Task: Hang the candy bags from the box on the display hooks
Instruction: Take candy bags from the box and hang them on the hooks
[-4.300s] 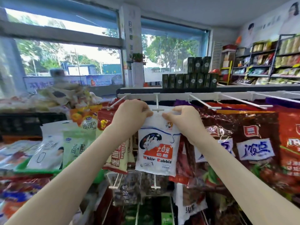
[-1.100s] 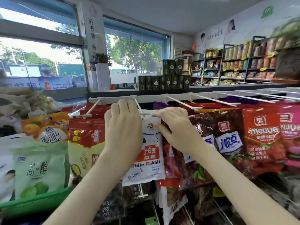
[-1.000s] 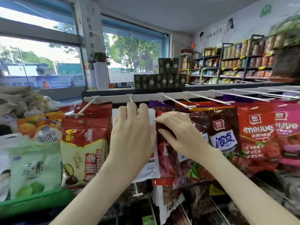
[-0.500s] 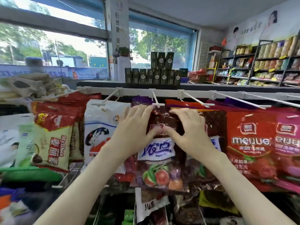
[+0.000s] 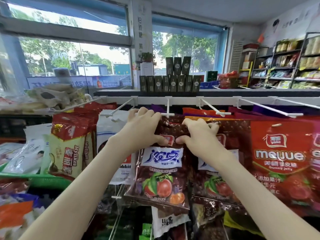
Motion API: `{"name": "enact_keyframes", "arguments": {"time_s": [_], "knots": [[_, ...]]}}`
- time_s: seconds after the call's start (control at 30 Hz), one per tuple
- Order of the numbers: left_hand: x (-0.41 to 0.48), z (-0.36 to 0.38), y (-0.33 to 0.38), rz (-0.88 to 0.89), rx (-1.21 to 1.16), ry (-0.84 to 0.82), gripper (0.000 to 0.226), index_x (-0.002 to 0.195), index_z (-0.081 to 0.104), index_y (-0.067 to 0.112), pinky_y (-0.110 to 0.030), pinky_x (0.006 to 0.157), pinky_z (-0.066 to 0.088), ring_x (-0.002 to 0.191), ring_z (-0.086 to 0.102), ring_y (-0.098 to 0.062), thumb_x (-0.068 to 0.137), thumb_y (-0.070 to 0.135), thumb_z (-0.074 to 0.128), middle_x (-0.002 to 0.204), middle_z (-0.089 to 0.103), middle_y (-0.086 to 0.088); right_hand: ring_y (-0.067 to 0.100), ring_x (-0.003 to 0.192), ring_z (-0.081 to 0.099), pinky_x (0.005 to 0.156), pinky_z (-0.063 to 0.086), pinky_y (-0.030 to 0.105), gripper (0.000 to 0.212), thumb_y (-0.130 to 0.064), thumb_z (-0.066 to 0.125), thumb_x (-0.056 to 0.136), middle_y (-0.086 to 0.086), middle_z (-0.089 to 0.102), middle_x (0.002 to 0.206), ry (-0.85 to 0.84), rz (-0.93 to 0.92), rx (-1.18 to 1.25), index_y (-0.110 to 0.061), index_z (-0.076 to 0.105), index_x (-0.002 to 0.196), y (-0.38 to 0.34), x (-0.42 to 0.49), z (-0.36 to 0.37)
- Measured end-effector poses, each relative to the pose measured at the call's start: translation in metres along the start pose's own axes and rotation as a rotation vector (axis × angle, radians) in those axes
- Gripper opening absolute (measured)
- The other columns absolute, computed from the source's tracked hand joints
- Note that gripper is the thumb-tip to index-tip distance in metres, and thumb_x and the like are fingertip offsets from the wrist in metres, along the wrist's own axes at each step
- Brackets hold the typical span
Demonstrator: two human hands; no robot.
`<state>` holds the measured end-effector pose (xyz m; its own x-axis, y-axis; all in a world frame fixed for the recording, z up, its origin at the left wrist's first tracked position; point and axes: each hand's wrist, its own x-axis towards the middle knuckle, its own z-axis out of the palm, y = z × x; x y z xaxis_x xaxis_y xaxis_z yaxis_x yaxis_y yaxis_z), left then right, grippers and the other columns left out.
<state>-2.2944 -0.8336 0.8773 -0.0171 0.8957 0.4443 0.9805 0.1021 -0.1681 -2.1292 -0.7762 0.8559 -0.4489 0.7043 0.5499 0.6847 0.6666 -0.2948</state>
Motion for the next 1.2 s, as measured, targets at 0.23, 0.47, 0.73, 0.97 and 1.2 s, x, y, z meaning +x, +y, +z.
{"name": "enact_keyframes", "arguments": {"time_s": [0.23, 0.47, 0.73, 0.97, 1.2], "knots": [[0.004, 0.021, 0.008, -0.111, -0.020, 0.175, 0.064, 0.118, 0.048, 0.014, -0.039, 0.106, 0.021, 0.119, 0.036, -0.024, 0.080, 0.064, 0.056, 0.120, 0.051, -0.001, 0.016, 0.089, 0.046, 0.071, 0.007, 0.028, 0.007, -0.017, 0.062, 0.088, -0.011, 0.057, 0.080, 0.312, -0.041, -0.136, -0.019, 0.057, 0.091, 0.003, 0.001, 0.031], [0.007, 0.034, 0.012, -0.206, -0.001, 0.298, 0.061, 0.111, 0.050, 0.010, -0.041, 0.103, 0.020, 0.115, 0.040, -0.027, 0.081, 0.063, 0.054, 0.114, 0.052, -0.006, 0.017, 0.101, 0.044, 0.076, 0.012, 0.033, 0.015, -0.029, 0.049, 0.096, -0.008, 0.059, 0.098, 0.372, 0.035, -0.087, -0.020, 0.059, 0.102, 0.002, 0.015, 0.040], [-0.024, 0.042, 0.019, -0.041, -0.121, 0.672, 0.034, 0.114, 0.057, 0.006, -0.036, 0.098, 0.032, 0.110, 0.051, -0.026, 0.090, 0.029, 0.049, 0.116, 0.060, -0.010, 0.021, 0.101, 0.037, 0.083, 0.023, 0.031, 0.035, -0.028, 0.068, 0.083, 0.009, 0.053, 0.111, 0.560, -0.046, -0.016, -0.011, 0.058, 0.112, 0.004, 0.010, 0.046], [-0.060, 0.066, 0.032, 0.049, -0.300, 0.454, 0.074, 0.146, 0.037, 0.011, -0.047, 0.119, 0.012, 0.147, 0.012, -0.020, 0.088, 0.057, 0.041, 0.156, 0.025, -0.009, 0.017, 0.123, 0.039, 0.107, 0.030, 0.029, 0.039, -0.027, 0.045, 0.096, 0.006, 0.050, 0.129, 0.444, -0.268, 0.101, -0.006, 0.051, 0.129, 0.015, -0.047, 0.050], [-0.055, 0.088, 0.032, 0.064, -0.186, 0.486, 0.074, 0.147, 0.033, 0.011, -0.050, 0.118, 0.014, 0.147, 0.013, -0.023, 0.087, 0.053, 0.042, 0.157, 0.022, -0.012, 0.015, 0.147, 0.002, 0.119, 0.009, 0.032, 0.056, -0.034, 0.022, 0.101, 0.006, 0.010, 0.158, 0.232, -0.216, -0.100, -0.010, 0.012, 0.151, 0.016, -0.050, 0.062]]}}
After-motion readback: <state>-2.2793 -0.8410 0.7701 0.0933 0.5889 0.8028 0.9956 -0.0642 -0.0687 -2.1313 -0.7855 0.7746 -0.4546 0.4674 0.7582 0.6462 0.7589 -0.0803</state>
